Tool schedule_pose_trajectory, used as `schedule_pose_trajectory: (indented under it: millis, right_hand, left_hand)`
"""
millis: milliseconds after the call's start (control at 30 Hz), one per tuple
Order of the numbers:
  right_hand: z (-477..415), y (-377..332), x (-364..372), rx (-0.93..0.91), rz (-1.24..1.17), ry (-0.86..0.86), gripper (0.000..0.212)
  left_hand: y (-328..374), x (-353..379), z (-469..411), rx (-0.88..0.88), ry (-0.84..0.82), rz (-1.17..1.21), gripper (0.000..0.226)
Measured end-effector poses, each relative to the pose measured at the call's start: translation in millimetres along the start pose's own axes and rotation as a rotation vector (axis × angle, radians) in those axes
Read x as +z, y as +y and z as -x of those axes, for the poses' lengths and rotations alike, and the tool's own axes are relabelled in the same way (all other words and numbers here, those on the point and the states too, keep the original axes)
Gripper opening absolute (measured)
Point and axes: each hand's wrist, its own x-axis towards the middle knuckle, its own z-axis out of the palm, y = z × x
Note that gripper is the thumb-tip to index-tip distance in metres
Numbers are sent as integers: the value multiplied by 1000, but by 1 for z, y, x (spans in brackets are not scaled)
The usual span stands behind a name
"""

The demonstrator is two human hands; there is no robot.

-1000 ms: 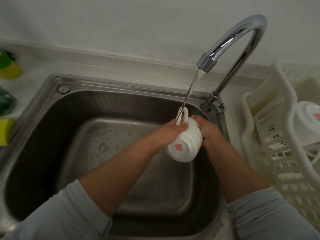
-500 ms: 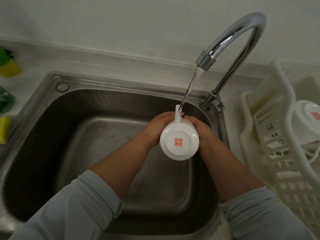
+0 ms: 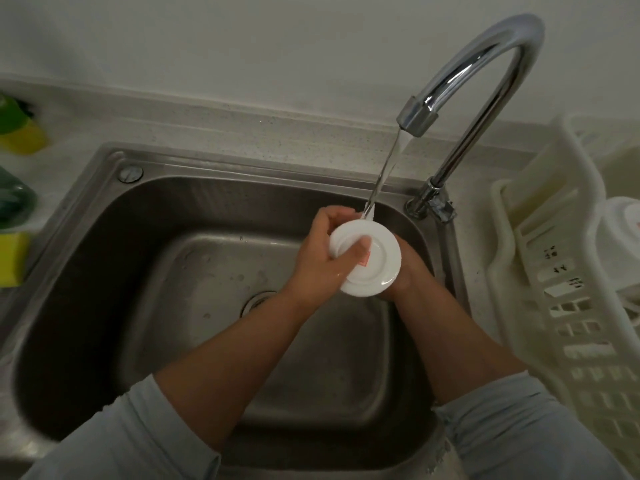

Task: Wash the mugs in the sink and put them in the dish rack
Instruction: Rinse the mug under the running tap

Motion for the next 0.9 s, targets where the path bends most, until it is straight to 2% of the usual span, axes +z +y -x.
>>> schedule_pose_trajectory:
  millis: [33, 133, 200, 267, 367, 433, 533, 567, 600, 700, 767, 900]
  right_hand:
    - [0, 1, 0, -5, -21, -7, 34]
    - [-3, 5, -6, -57, -73, 12, 22]
    - [-2, 6, -10, -14, -134, 37, 22]
    - [-1, 5, -10, -1, -192, 27, 25]
    - [8, 0, -9, 29, -176, -20, 25]
    - [3, 1, -12, -8, -300, -73, 30]
    - [1, 9, -9, -115, -334, -69, 21]
    - [0, 11, -7, -83, -352, -89, 19]
    - [0, 12, -4, -56, -338, -94, 26]
    - [0, 14, 1, -70, -269, -85, 31]
    - [-3, 14, -1, -81, -231, -70, 35]
    - [3, 11, -1, -109, -90, -37, 25]
  left_hand:
    - [1, -2, -8, -86, -37, 28, 38]
    - [4, -10, -30, -510, -247, 189, 34]
    - [2, -9, -35, -567, -347, 187, 33]
    - [-2, -5, -37, -543, -313, 246, 40]
    - [-2, 8, -28, -524, -115, 300, 41]
    - [-4, 17, -20, -451, 1, 327, 36]
    - [-7, 26, -8, -193, 101, 263, 18]
    - [-11, 27, -5, -84, 91, 202, 20]
    - [-15, 28, -2, 10, 86, 130, 27]
    - [-11, 23, -4, 133, 149, 74, 33]
    - [-5, 12, -16, 118, 61, 41, 31]
    - [7, -7, -39, -94, -264, 20, 39]
